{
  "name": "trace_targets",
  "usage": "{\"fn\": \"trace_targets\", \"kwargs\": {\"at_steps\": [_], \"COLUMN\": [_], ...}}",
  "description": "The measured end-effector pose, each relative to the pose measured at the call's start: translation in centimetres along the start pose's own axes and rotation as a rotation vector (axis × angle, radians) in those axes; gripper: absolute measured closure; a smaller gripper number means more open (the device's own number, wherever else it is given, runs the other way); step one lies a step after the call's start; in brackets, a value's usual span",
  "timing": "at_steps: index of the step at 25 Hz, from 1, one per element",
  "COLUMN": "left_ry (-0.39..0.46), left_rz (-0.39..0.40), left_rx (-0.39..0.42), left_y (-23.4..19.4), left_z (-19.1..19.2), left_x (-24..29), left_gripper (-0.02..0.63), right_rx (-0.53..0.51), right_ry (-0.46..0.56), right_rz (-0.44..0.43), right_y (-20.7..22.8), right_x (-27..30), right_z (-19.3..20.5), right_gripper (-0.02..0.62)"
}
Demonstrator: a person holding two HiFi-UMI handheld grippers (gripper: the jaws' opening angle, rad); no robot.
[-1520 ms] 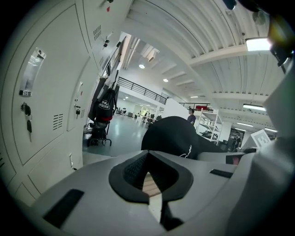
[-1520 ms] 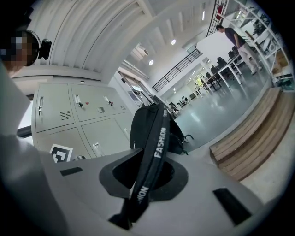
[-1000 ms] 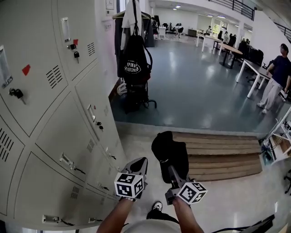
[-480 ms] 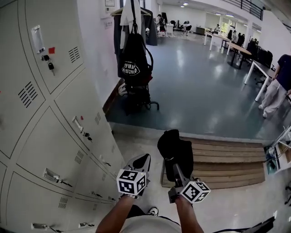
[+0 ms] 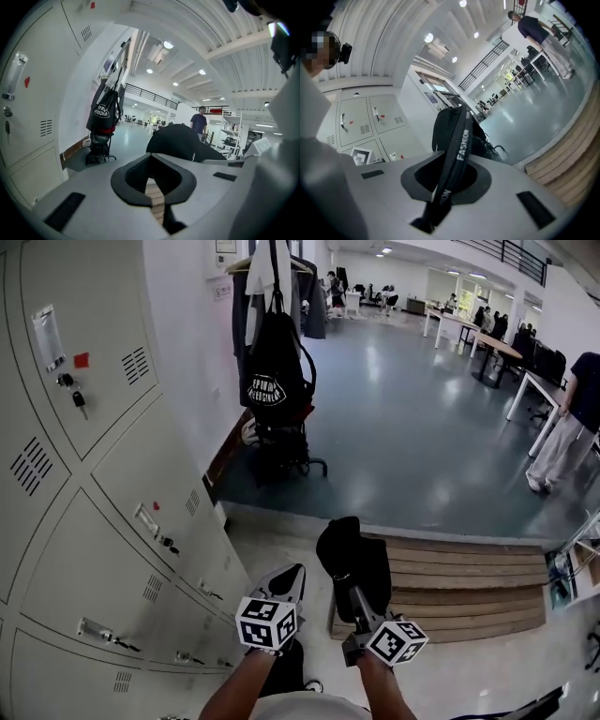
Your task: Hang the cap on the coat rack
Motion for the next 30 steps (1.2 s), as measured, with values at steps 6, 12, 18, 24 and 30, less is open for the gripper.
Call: {"fn": "trace_targets", "kwargs": {"at_steps": [6, 12, 18, 24, 30], "left_ry": [0.007, 0.010, 0.007, 0.014, 0.011], "left_rz": [0.036, 0.051, 0.055, 0.057, 0.059], "left_rx": [0.016, 0.033, 0.038, 0.045, 0.040], "left_y": [-1.5, -4.2, -7.8, -11.1, -14.6], "left_z": [-2.0, -4.6, -7.6, -10.7, -12.3], "left_x": [4.7, 9.5, 14.2, 17.9, 21.3], "left_gripper": [0.603, 0.602, 0.603, 0.603, 0.602], "right_rx": [-0.024, -0.027, -0.038, -0.039, -0.037], "right_ry": [0.018, 0.015, 0.024, 0.035, 0.026], "right_rz": [0.027, 0.030, 0.025, 0.028, 0.039], "right_y": [2.2, 4.2, 5.5, 6.4, 7.6], "right_x": [3.4, 8.8, 15.0, 20.5, 25.1], "right_z": [-2.2, -3.9, -6.2, -7.9, -8.3], "right_gripper": [0.561, 0.563, 0.561, 0.561, 0.562]}}
Point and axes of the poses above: the fingertips, and each gripper's own axes: x forward along the fingers, y to its right, z out of its underside, the point moved 5 cm from there along -x, backward along the fingers, and after that the axes turned 6 degrees about -z, right-handed, at the moved point
